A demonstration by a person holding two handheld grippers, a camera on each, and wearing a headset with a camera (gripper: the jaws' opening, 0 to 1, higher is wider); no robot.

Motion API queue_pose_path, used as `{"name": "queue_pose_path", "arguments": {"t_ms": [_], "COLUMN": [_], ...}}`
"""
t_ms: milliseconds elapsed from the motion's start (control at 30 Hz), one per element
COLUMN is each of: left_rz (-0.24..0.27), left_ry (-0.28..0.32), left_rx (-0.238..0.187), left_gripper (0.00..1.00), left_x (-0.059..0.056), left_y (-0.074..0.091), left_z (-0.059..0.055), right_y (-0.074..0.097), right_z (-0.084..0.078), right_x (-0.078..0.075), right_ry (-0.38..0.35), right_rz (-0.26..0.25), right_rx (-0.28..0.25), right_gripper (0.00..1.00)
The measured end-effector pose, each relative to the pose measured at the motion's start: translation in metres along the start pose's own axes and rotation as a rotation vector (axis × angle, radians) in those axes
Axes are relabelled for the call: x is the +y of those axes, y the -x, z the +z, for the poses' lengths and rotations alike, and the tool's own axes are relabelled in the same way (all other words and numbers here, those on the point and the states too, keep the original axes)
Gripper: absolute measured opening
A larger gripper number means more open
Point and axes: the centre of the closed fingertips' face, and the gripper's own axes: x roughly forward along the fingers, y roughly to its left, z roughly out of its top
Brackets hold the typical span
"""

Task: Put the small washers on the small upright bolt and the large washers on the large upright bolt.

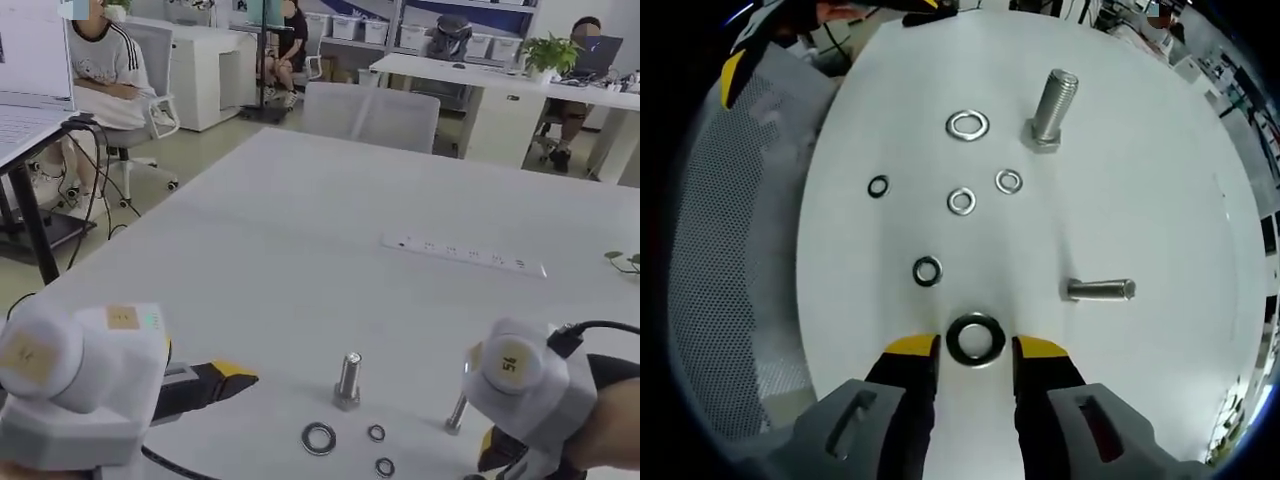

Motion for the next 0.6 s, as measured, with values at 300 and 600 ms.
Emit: {"name": "queue_pose_path", "arguments": {"t_ms": [300,600], "left_rz": [0.005,0.007], "left_ry": [0.001,0.0], "left_rx": [-0.007,-0.012], "left_gripper": [0.96,0.95], "left_x": [-0.0015,-0.0017], "left_y": [0.0021,0.0028], "left_z": [0.0012,0.0011], "right_y": [-0.001,-0.0018], "right_z": [-0.0003,-0.0011], "right_x": [0.0023,0.0023], "right_ry": [0.004,0.012], "right_rz": [0.001,0.003], "right_rx": [0.03,0.03], "right_gripper": [0.27,0.25]}}
